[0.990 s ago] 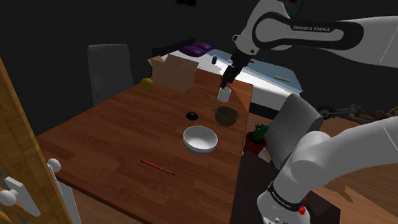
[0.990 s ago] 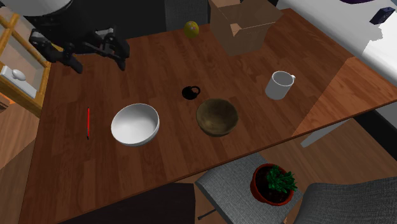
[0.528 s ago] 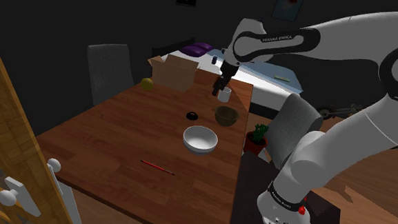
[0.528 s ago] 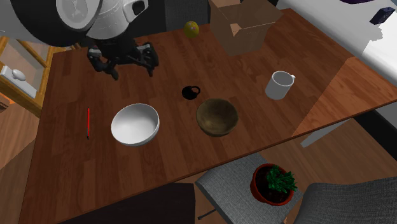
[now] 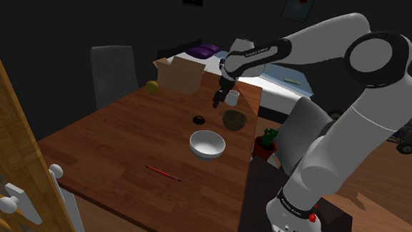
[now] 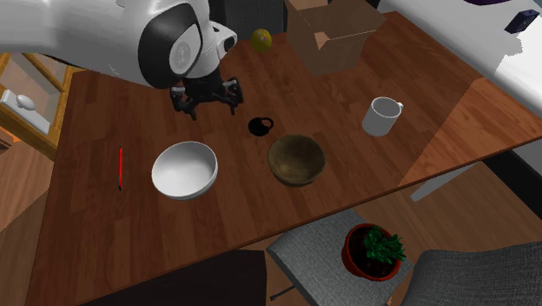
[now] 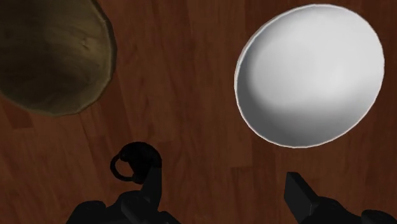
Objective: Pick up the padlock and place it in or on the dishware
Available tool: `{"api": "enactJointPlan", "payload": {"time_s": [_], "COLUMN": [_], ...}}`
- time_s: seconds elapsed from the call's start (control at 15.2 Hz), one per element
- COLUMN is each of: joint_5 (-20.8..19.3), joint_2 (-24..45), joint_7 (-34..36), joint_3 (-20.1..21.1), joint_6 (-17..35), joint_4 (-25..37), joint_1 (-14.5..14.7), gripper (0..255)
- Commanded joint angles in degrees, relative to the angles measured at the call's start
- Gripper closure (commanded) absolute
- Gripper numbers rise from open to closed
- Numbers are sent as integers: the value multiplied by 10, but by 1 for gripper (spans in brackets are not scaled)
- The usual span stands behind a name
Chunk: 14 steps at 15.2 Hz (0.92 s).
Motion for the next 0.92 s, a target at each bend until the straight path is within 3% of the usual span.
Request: {"api": "enactJointPlan", "payload": {"time_s": [0.0,0.4,0.86], "joint_5": [12,57,96], "joint_2": [44,179,337], "joint_7": [-19,-83,-138], "joint_3": [-5,-11,5], "joint_6": [19,62,83], "joint_4": [18,88,200], "joint_1": [1,-12,-46], "gripper": [0,0,0]}}
